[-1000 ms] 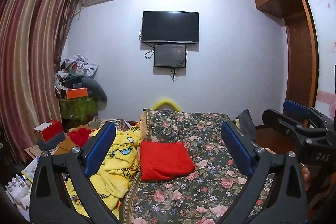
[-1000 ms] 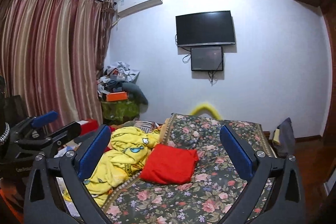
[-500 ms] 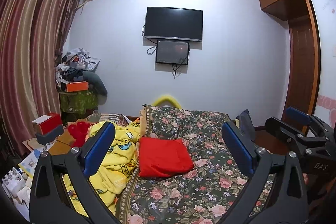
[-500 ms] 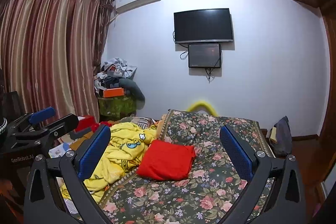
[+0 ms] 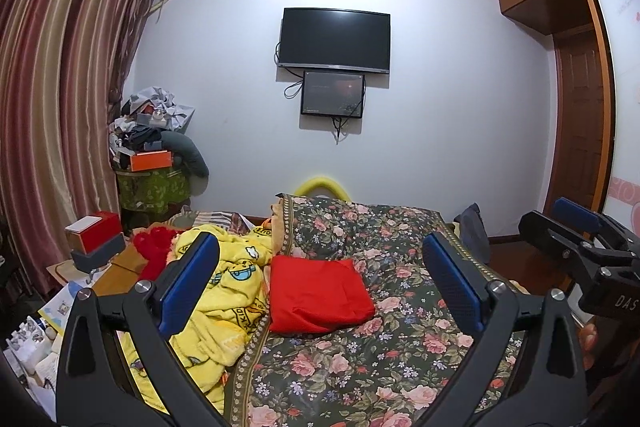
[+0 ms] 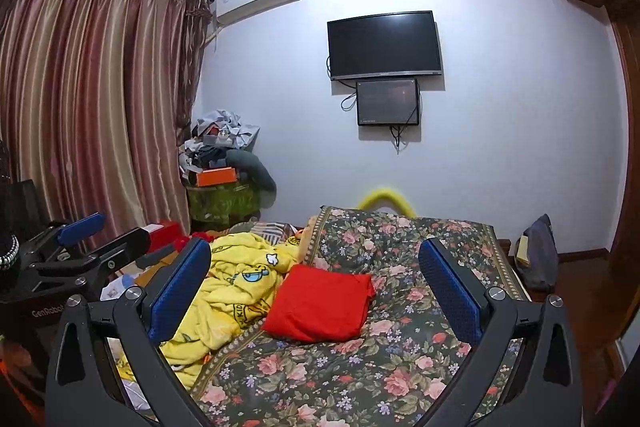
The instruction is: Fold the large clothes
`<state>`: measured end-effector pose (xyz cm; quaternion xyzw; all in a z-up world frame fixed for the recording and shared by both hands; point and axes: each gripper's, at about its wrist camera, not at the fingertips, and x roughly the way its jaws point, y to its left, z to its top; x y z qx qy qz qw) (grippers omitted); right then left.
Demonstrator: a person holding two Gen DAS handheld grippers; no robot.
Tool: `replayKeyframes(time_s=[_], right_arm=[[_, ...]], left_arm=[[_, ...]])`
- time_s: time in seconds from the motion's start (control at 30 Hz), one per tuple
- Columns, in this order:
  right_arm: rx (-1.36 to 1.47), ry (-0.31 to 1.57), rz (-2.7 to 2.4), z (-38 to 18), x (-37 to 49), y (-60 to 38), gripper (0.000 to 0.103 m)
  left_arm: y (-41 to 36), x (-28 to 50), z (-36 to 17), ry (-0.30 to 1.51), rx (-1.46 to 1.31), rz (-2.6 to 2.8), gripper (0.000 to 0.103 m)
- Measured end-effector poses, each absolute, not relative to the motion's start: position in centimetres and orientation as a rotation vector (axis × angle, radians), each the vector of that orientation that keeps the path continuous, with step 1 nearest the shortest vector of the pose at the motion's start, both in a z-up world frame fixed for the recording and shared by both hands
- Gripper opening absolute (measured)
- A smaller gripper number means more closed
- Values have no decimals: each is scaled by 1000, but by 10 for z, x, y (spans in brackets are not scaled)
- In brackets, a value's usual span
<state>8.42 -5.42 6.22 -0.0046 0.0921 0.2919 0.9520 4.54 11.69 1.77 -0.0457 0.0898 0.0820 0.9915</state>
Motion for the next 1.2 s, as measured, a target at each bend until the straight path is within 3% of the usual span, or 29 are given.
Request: replayKeyframes(time_s=[1.2], right_arm=[[3,213,581,60,89,-55,103]], left_arm=[[118,57,10,218,-105,80,102]])
